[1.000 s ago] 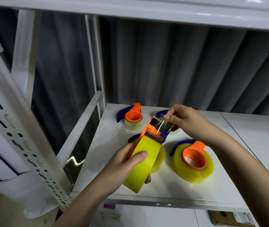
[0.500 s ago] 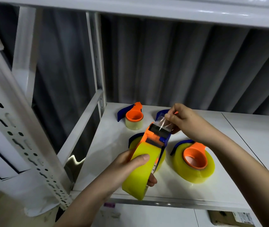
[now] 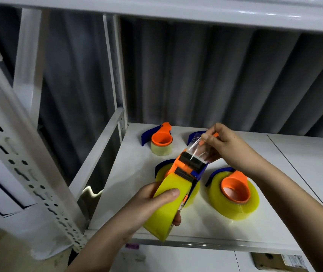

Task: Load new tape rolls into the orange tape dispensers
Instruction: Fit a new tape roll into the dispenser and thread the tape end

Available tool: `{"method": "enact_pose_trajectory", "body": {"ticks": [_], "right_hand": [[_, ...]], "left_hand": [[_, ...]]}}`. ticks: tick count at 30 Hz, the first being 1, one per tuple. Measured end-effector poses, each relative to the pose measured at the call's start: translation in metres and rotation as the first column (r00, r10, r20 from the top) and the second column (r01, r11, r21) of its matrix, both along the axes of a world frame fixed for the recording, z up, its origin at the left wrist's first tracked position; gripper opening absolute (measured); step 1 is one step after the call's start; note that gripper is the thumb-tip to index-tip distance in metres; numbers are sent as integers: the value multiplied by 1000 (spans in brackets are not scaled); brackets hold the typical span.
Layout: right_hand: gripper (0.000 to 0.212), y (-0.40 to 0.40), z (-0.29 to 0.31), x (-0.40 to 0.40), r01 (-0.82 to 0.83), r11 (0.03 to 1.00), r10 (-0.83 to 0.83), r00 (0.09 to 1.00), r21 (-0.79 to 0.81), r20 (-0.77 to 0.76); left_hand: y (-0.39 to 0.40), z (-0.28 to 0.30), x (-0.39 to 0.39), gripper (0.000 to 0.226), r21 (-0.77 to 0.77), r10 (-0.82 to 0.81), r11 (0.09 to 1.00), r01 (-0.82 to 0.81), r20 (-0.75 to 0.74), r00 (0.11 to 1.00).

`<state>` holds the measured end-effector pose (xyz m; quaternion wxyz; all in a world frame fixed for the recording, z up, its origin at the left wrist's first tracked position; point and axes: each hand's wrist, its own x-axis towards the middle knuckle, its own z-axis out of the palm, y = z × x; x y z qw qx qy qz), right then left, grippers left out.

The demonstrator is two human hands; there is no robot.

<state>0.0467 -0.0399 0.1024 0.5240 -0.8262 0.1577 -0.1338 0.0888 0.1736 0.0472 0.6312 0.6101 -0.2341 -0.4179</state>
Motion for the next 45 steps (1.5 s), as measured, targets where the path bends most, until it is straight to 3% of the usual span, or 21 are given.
{"method": "enact_pose_trajectory", "body": {"ticks": [3,5,9,13,16,20,26,32,45], "right_hand": [[13,-3,6,-1,-40,987,38,999,158,14],[14,-3,12,-2,-81,981,82,997,173,2],[12,2,15,-6,-125,984,130,991,131,-32],[11,6,17,-9,-163,979,168,985,121,-30],[12,5,18,-7,-214,970,220,975,117,-35],[13,0,14,6,-253,964,258,964,86,-62],[10,-4,1,26,-324,942,331,941,-83,74],[10,-5,-6,33,-417,907,422,899,-67,121],[34,-11,-14,37,-404,881,398,914,248,75]], "left_hand": [[3,-1,2,23,-6,-62,998,62,-24,998],[2,2,2,27,8,-93,996,93,-36,995],[-4,-2,1,12,34,-40,999,42,-48,998],[-7,-9,2,36,109,58,992,-64,54,997],[-5,-8,5,19,116,86,989,-92,51,995],[4,-4,10,14,94,140,985,-145,52,989],[15,-2,18,14,146,187,970,-194,62,980],[18,0,20,16,172,199,963,-206,57,978],[14,1,18,15,180,199,962,-204,49,979]]}}
